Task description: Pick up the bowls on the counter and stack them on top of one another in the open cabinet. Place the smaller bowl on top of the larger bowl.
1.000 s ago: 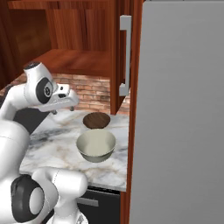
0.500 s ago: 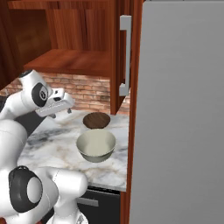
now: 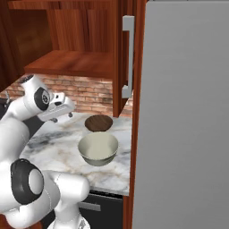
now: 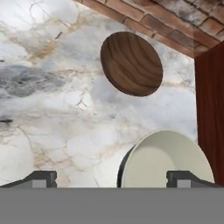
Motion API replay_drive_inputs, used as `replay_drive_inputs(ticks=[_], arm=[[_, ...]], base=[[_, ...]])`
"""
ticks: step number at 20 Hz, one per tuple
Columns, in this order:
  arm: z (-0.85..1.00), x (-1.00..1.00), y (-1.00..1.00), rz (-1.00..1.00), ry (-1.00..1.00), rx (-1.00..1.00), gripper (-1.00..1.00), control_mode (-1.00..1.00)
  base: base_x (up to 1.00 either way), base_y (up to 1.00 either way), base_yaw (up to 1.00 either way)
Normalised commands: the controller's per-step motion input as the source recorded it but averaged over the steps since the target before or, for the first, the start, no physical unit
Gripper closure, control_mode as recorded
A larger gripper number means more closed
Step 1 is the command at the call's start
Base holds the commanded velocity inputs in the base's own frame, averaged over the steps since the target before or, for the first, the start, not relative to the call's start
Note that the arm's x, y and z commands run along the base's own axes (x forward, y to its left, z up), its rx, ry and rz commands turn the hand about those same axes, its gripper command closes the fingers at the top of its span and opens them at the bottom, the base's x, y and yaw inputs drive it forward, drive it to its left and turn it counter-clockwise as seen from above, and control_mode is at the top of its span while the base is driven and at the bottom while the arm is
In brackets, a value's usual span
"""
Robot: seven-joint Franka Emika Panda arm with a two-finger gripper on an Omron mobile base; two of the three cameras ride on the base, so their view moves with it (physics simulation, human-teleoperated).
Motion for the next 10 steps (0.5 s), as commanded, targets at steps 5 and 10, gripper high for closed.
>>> replay_drive_inputs(ticks=[5, 10], arm=[[-0.2, 0.31, 0.0, 0.0, 0.0, 0.0, -1.0, -1.0], [-0.19, 0.29, 0.0, 0.0, 0.0, 0.0, -1.0, -1.0]], base=[[0.0, 0.0, 0.0], [0.0, 0.0, 0.0]])
